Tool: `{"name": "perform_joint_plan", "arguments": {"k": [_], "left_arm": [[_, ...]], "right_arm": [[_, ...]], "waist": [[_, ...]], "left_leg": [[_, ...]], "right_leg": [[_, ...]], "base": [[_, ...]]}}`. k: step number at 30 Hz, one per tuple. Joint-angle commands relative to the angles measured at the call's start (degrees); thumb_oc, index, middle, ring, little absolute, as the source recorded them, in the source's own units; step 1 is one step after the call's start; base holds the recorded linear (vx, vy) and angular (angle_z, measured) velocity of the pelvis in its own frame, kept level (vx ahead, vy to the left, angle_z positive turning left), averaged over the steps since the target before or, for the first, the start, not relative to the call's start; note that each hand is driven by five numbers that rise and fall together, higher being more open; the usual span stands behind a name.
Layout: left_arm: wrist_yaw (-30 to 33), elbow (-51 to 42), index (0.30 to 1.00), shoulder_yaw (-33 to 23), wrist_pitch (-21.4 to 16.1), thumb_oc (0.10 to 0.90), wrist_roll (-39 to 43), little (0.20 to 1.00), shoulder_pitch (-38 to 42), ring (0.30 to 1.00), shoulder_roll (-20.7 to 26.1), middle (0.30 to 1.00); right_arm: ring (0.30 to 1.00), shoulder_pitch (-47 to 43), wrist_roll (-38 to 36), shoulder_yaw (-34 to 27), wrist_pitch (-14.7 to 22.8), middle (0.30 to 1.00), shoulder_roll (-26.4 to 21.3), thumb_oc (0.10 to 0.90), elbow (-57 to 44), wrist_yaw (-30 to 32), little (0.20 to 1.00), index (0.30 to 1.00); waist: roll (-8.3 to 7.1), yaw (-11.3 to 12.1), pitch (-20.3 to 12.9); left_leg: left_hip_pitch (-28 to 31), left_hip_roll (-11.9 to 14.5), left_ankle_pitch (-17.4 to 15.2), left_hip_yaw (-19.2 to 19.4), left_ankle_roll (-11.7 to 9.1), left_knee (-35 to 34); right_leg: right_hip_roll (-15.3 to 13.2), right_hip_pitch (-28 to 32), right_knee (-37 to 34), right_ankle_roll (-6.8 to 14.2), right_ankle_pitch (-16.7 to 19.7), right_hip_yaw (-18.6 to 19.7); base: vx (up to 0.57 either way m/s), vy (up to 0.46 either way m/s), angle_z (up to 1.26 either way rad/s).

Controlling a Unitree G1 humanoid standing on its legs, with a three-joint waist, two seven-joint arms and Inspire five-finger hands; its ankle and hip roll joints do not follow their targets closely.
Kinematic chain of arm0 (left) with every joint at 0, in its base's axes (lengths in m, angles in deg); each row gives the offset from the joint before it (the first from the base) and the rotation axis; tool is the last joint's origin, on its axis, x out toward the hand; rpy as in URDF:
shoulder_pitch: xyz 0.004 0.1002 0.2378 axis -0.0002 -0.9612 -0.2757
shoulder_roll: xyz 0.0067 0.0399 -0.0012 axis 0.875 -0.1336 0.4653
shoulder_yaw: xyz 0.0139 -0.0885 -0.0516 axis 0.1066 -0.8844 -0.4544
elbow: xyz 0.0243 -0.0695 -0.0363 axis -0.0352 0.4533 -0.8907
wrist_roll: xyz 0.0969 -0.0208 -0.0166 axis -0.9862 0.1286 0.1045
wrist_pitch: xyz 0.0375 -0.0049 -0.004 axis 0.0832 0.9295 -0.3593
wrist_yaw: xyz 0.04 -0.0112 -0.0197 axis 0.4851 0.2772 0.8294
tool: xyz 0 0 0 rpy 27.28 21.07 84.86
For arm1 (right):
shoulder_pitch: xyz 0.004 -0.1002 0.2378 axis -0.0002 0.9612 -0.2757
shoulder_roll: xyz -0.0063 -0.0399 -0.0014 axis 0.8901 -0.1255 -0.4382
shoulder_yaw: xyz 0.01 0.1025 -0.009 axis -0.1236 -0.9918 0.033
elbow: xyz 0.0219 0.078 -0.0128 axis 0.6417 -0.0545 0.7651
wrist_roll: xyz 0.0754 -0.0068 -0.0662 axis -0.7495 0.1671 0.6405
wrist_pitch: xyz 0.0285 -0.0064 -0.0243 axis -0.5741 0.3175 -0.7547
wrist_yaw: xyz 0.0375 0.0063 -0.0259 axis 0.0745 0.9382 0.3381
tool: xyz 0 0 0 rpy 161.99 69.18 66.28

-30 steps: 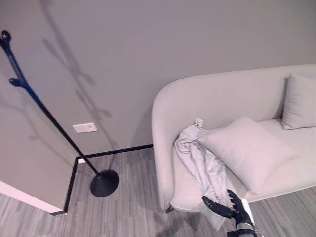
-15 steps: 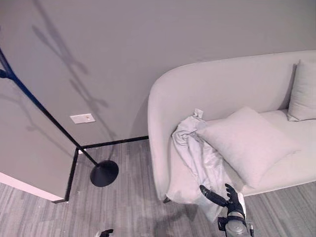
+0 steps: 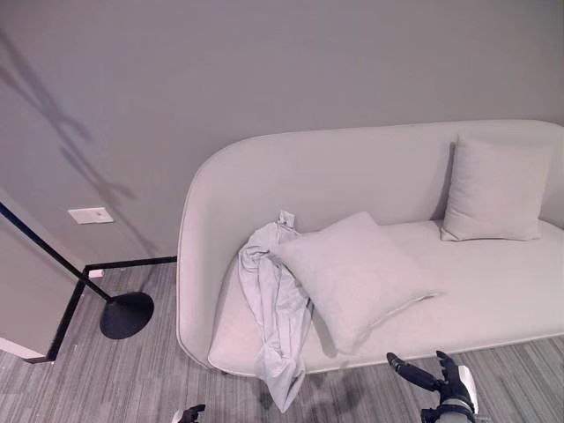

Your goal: Hang the clothes on the sofa on the clothes rack.

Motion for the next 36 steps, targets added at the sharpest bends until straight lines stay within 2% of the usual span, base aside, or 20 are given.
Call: {"name": "perform_joint_plan", "arguments": {"k": [1, 9, 10, 12, 15, 18, 20, 31, 35, 36], "left_arm": [[-0.43, 3.63, 0.9, 1.87, -0.42, 0.8, -0.6, 0.9, 0.87, 0.9, -1.32, 0.9], [0.12, 3.3, 0.9, 0.82, -0.06, 0.8, 0.35, 0.9, 0.81, 0.9, -0.55, 0.9], [0.18, 3.31, 0.9, 0.07, 0.13, 0.8, 1.16, 0.9, 0.45, 0.9, -0.4, 0.9], [0.17, 3.15, 0.9, 0.44, -0.02, 0.8, 1.11, 0.9, 0.6, 0.9, -0.17, 0.9], [-0.19, 2.24, 0.9, 2.42, -0.56, 0.8, 3.24, 0.9, 2.49, 0.9, 0.68, 0.9], [0.27, 1.63, 0.9, 3.45, -0.81, 0.8, 5.14, 0.9, 3.81, 0.9, 1.28, 0.9], [0.58, 1.43, 0.9, 3.87, -0.74, 0.8, 5.77, 0.9, 4.13, 0.9, 1.26, 0.9], [1.88, 1.45, 0.9, 5.04, -1.62, 0.8, 9.24, 0.9, 5.8, 0.9, 0.59, 0.9], [2.23, 1.47, 0.9, 5.17, -1.57, 0.8, 10.05, 0.9, 6.19, 0.9, 0.29, 0.9], [2.49, 1.45, 0.9, 5.0, -1.39, 0.8, 10.24, 0.9, 6.21, 0.9, 0.23, 0.9]], "right_arm": [[0.9, -3.82, -1.41, -0.14, 3.28, 0.9, 2.59, 0.8, -4.26, -0.99, 0.9, 0.9], [0.9, -2.96, -2.55, 1.27, 3.08, 0.9, 3.64, 0.8, -15.01, -1.56, 0.9, 0.9], [0.9, -2.01, -3.26, 2.19, 2.14, 0.9, 4.41, 0.8, -15.16, -2.33, 0.9, 0.9], [0.9, -2.73, -4.78, 2.89, 1.59, 0.9, 5.31, 0.8, -11.66, -2.61, 0.9, 0.9], [0.9, -9.25, -14.91, 6.31, 2.96, 0.9, 7.11, 0.8, -6.4, -4.16, 0.9, 0.9], [0.9, -12.83, -23.72, 9.71, 4.15, 0.9, 8.61, 0.8, -9.46, -4.38, 0.9, 0.9], [0.9, -13.34, -26.4, 10.63, 4.59, 0.9, 9.44, 0.8, -9.85, -3.62, 0.9, 0.9], [0.9, -18.77, -26.64, 8.15, 5.07, 0.9, 10.63, 0.8, -3.27, 1.83, 0.9, 0.9], [0.9, -19.16, -27.18, 7.83, 5.35, 0.9, 10.81, 0.8, -5.05, 3.52, 0.9, 0.9], [0.9, -18.63, -27.55, 8.05, 5.45, 0.9, 10.56, 0.8, -8.3, 4.19, 0.9, 0.9]], "waist": [[-0.92, 2.18, 0.73], [-2.07, 2.6, 1.66], [-3.13, 2.91, 1.65], [-3.76, 3.26, 1.91], [-4.53, 4.74, 4.77], [-4.66, 6.04, 6.93], [-4.73, 6.52, 7.51], [-4.51, 7.68, 9.35], [-4.73, 7.49, 9.79], [-5.04, 7.24, 10.07]], "left_leg": [[-0.85, -0.92, -7.81, -2.08, 2.38, 0.25], [-1.24, -2.82, -8.64, -1.33, 2.9, 0.25], [-1.4, -3.16, -9.02, -1.22, 3.11, 0.25], [-1.81, -3.24, -9.1, -1.27, 3.14, 0.25], [-6.33, -3.16, -7.83, -3.0, 3.02, 0.25], [-10.14, -3.46, -6.58, -4.51, 3.16, 0.25], [-11.27, -3.64, -6.25, -5.07, 3.23, 0.25], [-16.9, -4.71, -5.32, -7.2, 3.64, 1.44], [-18.18, -4.81, -5.28, -7.5, 3.59, 1.83], [-18.81, -4.83, -5.35, -7.54, 3.58, 2.21]], "right_leg": [[-10.61, 0.09, 0.35, 6.78, 0.45, 2.85], [-12.46, -1.48, 0.35, 7.41, 1.59, 3.09], [-12.63, -2.14, 0.35, 7.59, 1.81, 3.2], [-12.55, -2.63, 0.35, 7.66, 1.84, 3.12], [-12.32, -6.03, 0.35, 7.54, 2.35, 2.38], [-12.42, -8.78, 0.35, 7.32, 3.18, 1.76], [-12.54, -9.39, 0.35, 7.33, 3.41, 1.36], [-13.62, -12.91, 0.35, 7.24, 4.85, 0.1], [-13.79, -13.92, 0.35, 7.17, 5.06, 0.21], [-13.81, -14.36, 0.35, 7.15, 5.23, 0.45]], "base": [[0.06, 0.109, 0.12], [0.02, 0.096, 0.02], [0.03, 0.088, 0.02], [0.0, 0.069, -0.03], [-0.15, 0.029, 0.04], [-0.14, 0.042, 0.37], [-0.06, 0.035, 0.17], [-0.03, 0.03, 0.1], [-0.01, 0.014, 0.03], [0.0, 0.0, 0.0]]}}
